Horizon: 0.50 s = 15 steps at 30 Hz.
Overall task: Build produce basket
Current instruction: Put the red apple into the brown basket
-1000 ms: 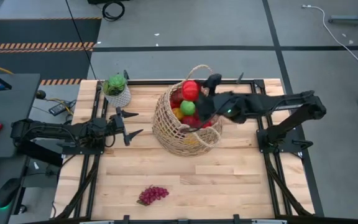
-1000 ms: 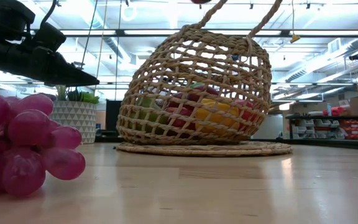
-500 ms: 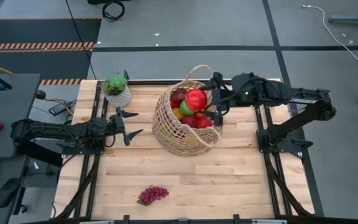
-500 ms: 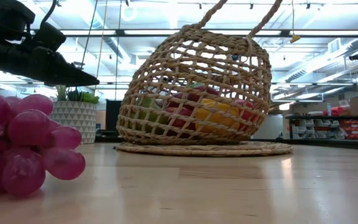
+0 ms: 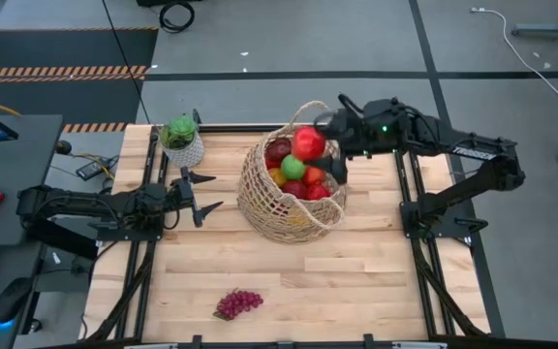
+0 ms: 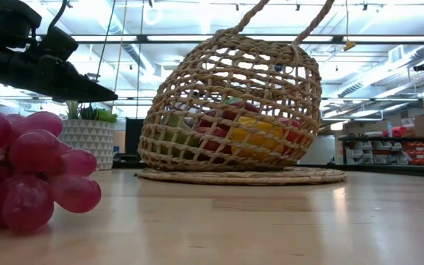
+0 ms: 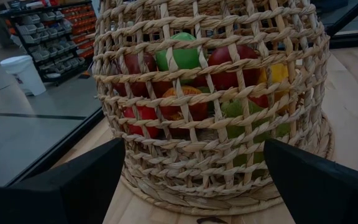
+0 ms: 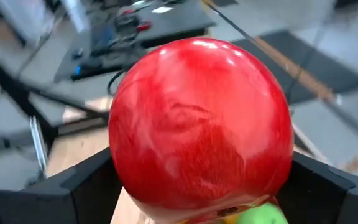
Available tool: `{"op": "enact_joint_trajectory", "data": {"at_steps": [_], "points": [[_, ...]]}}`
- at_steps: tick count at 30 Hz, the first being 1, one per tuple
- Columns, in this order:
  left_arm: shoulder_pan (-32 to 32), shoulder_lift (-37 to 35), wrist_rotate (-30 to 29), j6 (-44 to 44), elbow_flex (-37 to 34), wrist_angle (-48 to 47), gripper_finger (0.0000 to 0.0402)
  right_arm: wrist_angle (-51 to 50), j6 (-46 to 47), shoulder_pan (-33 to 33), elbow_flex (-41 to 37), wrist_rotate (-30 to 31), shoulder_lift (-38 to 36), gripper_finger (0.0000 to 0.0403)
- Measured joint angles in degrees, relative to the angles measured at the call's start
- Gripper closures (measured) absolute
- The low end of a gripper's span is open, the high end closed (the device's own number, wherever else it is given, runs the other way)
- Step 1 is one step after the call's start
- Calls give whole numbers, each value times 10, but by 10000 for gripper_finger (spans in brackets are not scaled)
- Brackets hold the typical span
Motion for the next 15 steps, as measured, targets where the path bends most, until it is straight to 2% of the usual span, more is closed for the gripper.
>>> {"op": "enact_joint_trajectory", "data": {"at_steps": [5, 7, 11, 15], "points": [[0, 0, 0, 0, 0, 0, 11, 8, 203, -34, 0, 0, 0, 42], [0, 0, 0, 0, 0, 0, 11, 16, 256, -41, 0, 0, 0, 41], [0, 0, 0, 0, 0, 0, 11, 33, 323, -45, 0, -24, 0, 41], [0, 0, 0, 0, 0, 0, 11, 39, 340, -44, 0, -39, 0, 41]]}}
